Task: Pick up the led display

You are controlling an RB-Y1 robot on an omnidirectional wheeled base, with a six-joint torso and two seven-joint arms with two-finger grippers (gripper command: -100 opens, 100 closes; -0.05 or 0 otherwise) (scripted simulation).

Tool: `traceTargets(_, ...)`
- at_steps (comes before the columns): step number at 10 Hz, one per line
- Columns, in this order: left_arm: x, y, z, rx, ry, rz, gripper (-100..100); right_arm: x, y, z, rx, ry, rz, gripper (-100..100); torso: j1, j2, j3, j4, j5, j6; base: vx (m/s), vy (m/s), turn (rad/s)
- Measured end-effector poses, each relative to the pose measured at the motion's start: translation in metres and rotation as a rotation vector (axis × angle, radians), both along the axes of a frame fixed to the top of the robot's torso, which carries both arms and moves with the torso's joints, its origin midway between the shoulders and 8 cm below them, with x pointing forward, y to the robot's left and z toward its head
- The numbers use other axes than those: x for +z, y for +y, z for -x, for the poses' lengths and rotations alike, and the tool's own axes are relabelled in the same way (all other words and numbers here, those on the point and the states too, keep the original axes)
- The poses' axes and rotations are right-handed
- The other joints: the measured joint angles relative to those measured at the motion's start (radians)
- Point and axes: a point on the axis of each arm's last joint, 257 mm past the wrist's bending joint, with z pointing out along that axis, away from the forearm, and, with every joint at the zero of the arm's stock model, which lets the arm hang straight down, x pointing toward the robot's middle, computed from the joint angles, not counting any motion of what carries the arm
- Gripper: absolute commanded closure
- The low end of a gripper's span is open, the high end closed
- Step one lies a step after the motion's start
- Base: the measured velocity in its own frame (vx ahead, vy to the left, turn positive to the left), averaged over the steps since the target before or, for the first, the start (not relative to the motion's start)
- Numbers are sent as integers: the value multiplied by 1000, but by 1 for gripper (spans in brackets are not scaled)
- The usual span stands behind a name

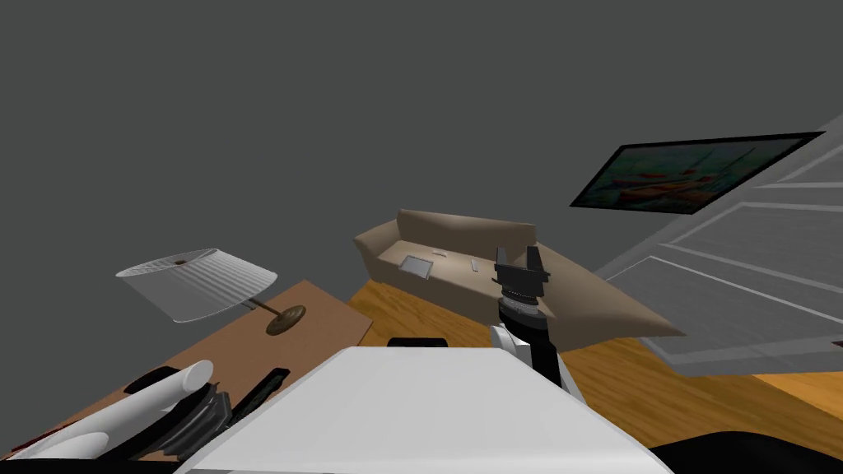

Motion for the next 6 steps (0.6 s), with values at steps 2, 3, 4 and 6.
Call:
traceTargets(2, -4, -6, 17, 36, 0, 0, -100, 0, 0, 0, 0, 0, 0, 0, 0, -1, 0, 0, 0, 0, -28, 19, -70)
traceTargets(3, -5, -6, 19, 49, -9, 4, -100, 0, 0, 0, 0, 0, 0, 0, -1, -2, -1, 0, 0, 0, -35, 11, -334)
traceTargets(4, -9, -7, 32, 65, 0, 3, -100, 0, 0, 0, 0, 0, 0, 0, -1, -2, -1, 0, 0, 1, -42, 25, -178)
traceTargets(6, -12, -15, 50, 99, -4, 6, -100, 0, 0, 0, 0, 0, 0, 0, -1, 0, 0, 0, 0, 1, -58, 22, -232)
